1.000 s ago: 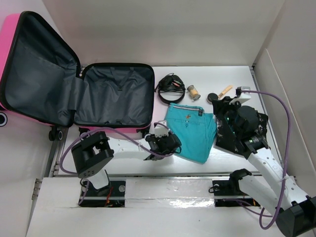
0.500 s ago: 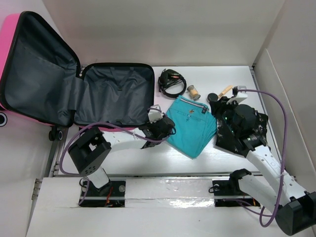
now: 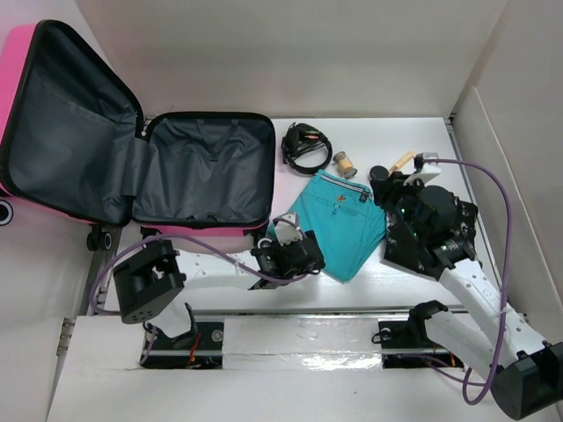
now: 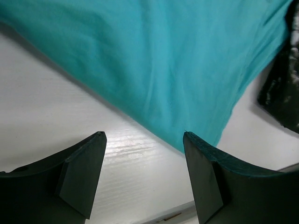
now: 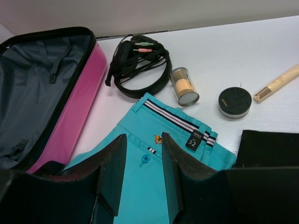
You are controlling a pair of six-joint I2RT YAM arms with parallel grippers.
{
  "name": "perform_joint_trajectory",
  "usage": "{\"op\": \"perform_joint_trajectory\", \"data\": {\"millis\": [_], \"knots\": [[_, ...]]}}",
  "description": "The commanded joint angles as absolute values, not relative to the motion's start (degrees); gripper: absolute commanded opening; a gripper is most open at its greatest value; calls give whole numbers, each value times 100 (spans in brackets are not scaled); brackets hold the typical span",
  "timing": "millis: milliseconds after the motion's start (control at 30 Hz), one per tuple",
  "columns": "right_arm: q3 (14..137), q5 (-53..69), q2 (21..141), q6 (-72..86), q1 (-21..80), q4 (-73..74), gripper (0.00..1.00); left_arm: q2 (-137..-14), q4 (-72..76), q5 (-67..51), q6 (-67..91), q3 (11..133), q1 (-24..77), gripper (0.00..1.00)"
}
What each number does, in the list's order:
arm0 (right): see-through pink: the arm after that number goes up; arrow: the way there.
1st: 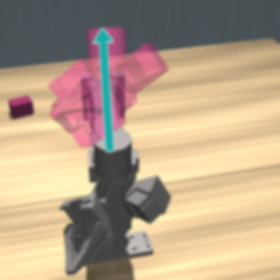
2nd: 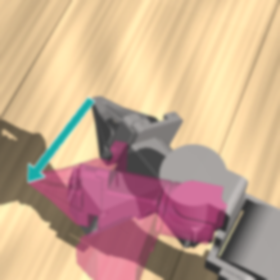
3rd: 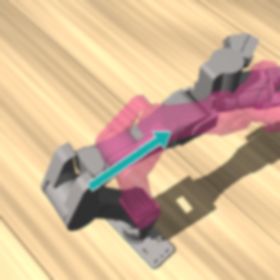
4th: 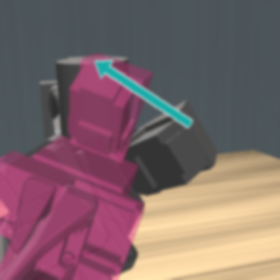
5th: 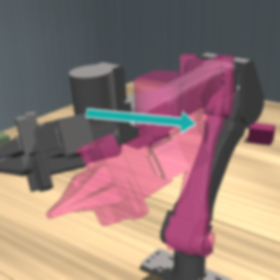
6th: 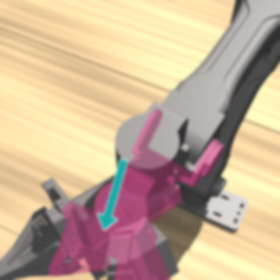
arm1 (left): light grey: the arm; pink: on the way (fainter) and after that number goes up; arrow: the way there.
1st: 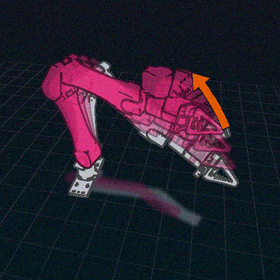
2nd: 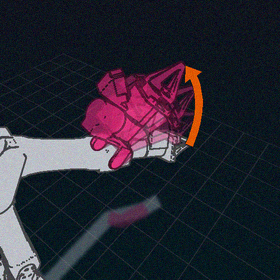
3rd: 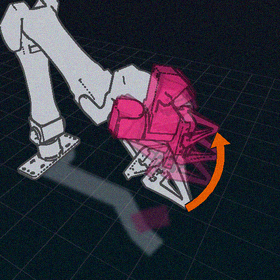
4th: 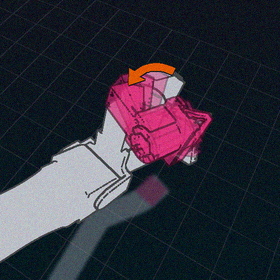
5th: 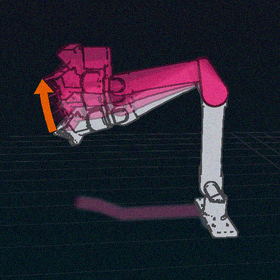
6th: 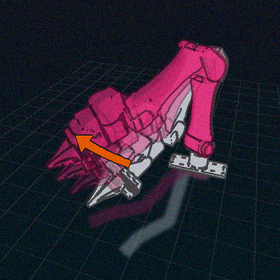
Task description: Pack the luggage
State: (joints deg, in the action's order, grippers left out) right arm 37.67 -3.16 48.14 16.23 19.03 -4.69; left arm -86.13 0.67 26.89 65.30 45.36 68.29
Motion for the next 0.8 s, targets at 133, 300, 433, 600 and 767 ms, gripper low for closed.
{"op": "perform_joint_trajectory", "data": {"millis": [133, 300, 433, 600, 767], "knots": [[3999, -97, 4667, 1547, 1854, -686, 42, -9666, -228, 2725, 7654, 4991, 6690, 65], [4034, -44, 4685, 1556, 1854, -677, 42, -10177, -343, 2382, 7857, 5344, 6548, 57], [4008, 113, 4658, 1591, 1854, -729, 42, -10335, -299, 2417, 8006, 5388, 6548, 55], [3990, 132, 4623, 1617, 1854, -729, 42, -10292, -413, 2654, 8349, 5099, 6548, 45], [3981, 158, 4614, 1617, 1854, -747, 38, -10134, -273, 2970, 8245, 4790, 6416, 19]]}}
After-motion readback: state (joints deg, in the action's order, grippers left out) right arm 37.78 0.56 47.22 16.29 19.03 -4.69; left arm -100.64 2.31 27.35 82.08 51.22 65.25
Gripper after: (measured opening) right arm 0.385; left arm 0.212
